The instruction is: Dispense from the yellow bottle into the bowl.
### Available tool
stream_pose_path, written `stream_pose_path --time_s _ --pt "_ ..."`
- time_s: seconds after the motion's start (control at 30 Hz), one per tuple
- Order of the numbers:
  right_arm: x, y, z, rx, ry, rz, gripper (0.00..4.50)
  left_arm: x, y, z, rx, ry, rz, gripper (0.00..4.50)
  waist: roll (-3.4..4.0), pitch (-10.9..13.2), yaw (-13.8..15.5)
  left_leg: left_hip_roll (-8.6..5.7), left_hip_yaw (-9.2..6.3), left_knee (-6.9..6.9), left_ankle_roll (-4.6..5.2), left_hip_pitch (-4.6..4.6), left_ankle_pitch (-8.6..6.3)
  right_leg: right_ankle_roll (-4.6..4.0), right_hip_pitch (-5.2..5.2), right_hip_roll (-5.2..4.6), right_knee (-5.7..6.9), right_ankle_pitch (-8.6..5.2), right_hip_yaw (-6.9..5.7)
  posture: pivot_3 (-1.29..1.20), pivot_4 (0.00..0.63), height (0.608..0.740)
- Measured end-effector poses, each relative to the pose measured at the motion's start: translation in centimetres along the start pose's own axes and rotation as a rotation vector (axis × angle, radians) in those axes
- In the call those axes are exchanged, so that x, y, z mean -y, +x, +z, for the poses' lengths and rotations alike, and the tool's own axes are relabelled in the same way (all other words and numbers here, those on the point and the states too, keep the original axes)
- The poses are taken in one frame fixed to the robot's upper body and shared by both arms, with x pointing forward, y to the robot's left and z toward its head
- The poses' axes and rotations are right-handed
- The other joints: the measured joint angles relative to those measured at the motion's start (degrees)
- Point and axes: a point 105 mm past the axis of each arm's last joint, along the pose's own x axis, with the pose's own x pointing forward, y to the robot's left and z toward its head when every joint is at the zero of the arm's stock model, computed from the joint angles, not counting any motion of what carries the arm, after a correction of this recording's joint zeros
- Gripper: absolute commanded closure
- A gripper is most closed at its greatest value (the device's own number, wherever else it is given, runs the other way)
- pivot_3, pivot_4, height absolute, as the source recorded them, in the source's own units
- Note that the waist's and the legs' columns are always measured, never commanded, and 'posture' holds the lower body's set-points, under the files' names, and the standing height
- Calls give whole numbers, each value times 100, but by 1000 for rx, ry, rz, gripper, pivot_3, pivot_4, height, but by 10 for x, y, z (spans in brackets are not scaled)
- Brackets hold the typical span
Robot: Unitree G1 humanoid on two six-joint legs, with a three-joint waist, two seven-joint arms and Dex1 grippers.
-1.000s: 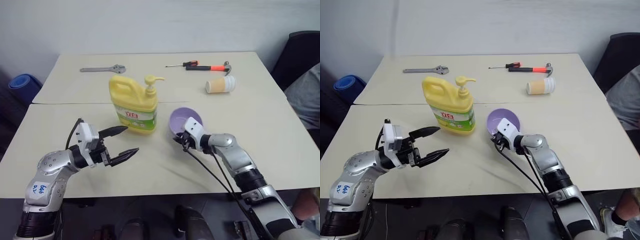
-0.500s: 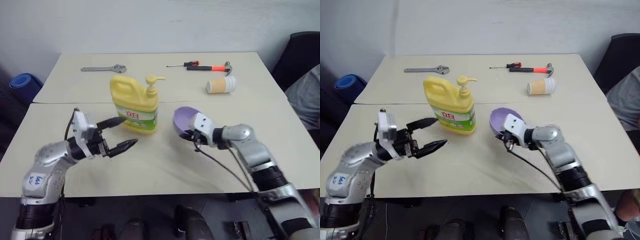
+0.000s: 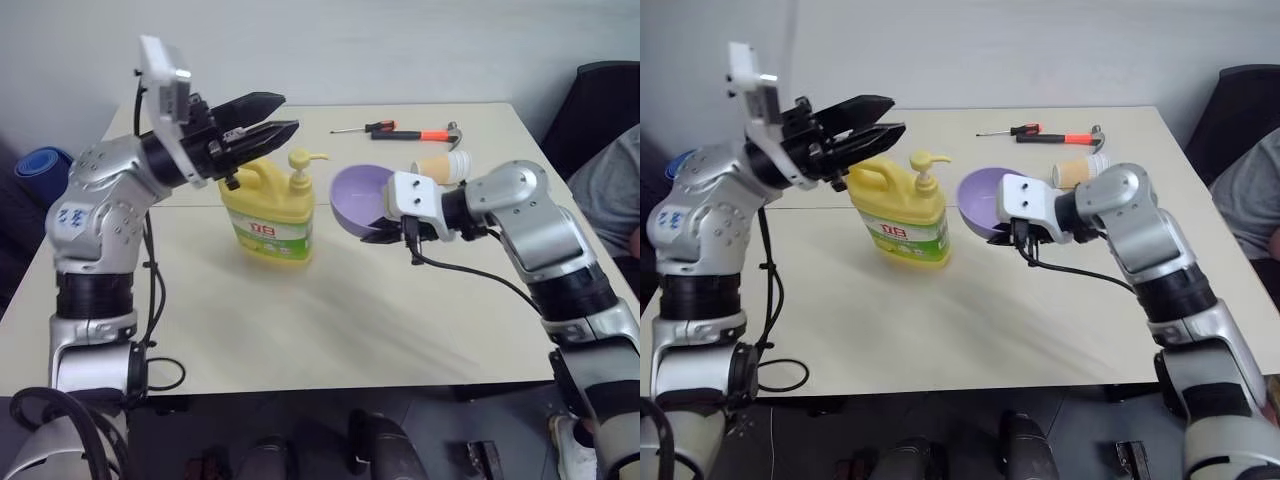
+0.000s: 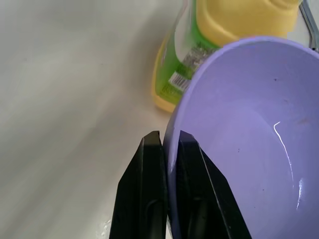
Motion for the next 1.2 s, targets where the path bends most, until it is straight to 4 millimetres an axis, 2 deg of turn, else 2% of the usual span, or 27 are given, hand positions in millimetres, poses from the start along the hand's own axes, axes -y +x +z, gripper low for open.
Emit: stream_pose_path --time_s 0.1,0.23,0.37,0.5,0.8,1.2 --pt "9 5 -3 -19 13 -7 4500 -6 13 -14 -61 1 4 4471 0 0 -13 1 0 0 0 -17 0 0 -11 2 -4 0 -8 0 150 740" --pt "19 8 6 -16 -8 -19 4500 -8 22 -34 -116 -18 6 4493 0 0 -30 4 0 10 -5 -48 3 0 -37 4 -1 0 -22 0 150 740" --pt "24 9 9 -9 -19 -24 4500 -6 29 -41 -127 -27 12 4493 0 0 -30 1 -2 51 -8 -99 5 0 -93 1 35 0 -23 0 150 740" --pt "25 9 9 -16 -21 -26 4500 -9 31 -43 -129 -27 34 4493 0 0 -24 4 -2 77 -7 -101 5 0 -92 -7 58 0 -20 0 150 740" --pt "33 11 22 12 -48 -40 4500 -14 34 -46 -161 -58 82 4493 0 0 -17 4 -9 86 -7 -99 4 0 -92 -10 72 0 -13 0 150 740" --pt "38 13 27 29 -40 -54 4500 -12 34 -52 -245 -50 92 4493 1 -1 -23 4 -15 85 -7 -79 4 0 -90 -8 86 0 12 0 150 740"
